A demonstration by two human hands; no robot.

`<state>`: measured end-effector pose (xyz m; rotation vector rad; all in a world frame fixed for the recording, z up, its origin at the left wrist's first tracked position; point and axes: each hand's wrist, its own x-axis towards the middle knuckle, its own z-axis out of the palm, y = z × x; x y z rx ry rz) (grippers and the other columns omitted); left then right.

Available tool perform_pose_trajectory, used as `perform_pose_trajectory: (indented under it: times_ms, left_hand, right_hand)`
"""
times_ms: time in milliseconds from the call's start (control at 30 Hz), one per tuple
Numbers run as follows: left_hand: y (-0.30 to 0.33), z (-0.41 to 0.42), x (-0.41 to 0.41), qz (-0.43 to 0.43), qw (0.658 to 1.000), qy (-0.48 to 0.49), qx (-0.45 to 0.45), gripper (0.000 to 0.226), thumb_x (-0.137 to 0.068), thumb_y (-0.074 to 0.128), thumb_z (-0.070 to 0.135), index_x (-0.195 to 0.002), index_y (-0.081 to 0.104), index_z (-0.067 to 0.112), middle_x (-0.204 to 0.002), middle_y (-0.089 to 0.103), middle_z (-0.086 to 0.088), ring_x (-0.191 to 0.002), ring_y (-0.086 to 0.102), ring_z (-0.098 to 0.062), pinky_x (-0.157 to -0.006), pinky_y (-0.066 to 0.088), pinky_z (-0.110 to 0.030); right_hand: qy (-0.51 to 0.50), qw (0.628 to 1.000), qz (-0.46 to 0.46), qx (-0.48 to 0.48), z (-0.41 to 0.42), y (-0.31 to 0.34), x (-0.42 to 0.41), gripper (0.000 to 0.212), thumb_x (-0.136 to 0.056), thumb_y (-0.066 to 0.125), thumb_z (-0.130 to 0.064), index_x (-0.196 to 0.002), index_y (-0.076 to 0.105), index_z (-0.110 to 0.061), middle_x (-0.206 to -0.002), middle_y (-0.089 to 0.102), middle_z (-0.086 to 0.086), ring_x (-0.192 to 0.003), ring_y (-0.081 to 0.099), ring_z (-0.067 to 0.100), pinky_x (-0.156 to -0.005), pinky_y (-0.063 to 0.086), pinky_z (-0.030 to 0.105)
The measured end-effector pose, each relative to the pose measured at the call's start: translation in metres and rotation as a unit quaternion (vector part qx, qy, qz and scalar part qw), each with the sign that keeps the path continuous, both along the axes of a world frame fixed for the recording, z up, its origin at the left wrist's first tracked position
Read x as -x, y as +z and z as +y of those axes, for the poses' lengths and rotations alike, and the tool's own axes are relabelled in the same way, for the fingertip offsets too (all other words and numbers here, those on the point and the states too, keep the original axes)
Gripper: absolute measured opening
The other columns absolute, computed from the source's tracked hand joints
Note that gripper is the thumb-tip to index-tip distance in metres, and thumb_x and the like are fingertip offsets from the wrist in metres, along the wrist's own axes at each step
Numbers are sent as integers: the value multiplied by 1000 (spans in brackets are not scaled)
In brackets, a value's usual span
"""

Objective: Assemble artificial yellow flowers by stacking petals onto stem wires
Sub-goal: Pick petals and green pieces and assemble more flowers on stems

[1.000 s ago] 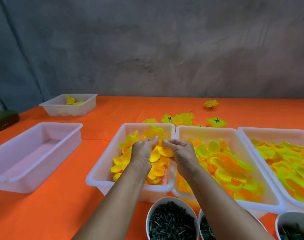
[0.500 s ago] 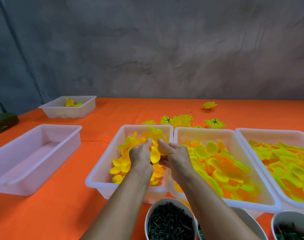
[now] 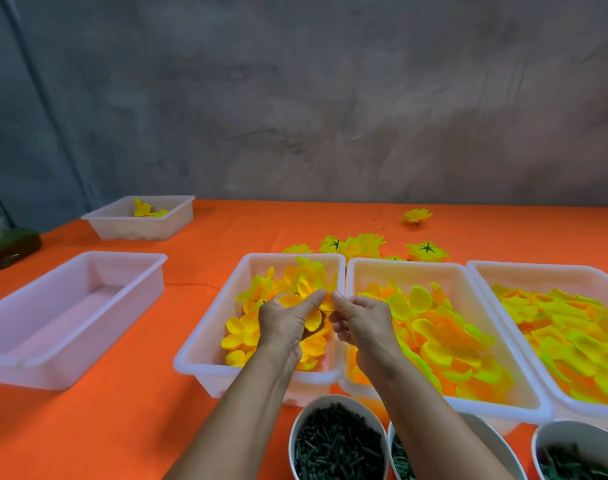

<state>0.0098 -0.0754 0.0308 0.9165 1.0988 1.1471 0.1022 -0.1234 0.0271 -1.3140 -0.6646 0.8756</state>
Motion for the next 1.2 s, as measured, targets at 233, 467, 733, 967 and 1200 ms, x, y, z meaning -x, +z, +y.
perform_pose_trajectory:
  times_ms: [233,467,733,967,1200]
  left_hand:
    - [4,5,0,-134,979,-35,151,20,-72,77,4,-78,58,3,-72,56,-12,-45,52,-17,-37,47,-20]
    - [-1,-5,-4,-105,993,-22,48,24,-91,61,17,-101,55,-4,-87,57,-18,-64,59,-25,-45,55,-27]
    - [-3,-11,0,-9,999,33,-25,12,-89,61,7,-79,68,9,-88,68,-17,-81,60,-28,-75,55,-49]
    - [-1,-19,4,51,993,16,-108,17,-76,77,13,-79,64,2,-76,65,-16,-71,57,-23,-73,54,-50]
    - [-2,-13,2,71,992,16,-106,23,-88,63,10,-66,65,14,-74,62,-13,-71,55,-22,-70,50,-39]
  right_hand:
    - [60,981,184,-23,-2,0,-1,18,-87,63,-10,-71,58,-4,-47,55,4,-35,46,5,-35,35,14]
    - [-56,994,90,20,5,-5,3,25,-87,66,-11,-64,58,-4,-49,53,7,-36,46,9,-35,35,17]
    - [-8,999,-51,1,-1,4,5,13,-88,62,-14,-75,65,-15,-73,65,1,-66,59,11,-57,45,26]
    - [90,995,35,-21,-3,10,2,2,-82,69,-13,-82,69,-11,-75,69,5,-67,65,17,-61,53,28]
    - [60,997,-1,-46,3,4,3,12,-85,65,-6,-74,67,-8,-67,67,7,-57,63,18,-55,51,27]
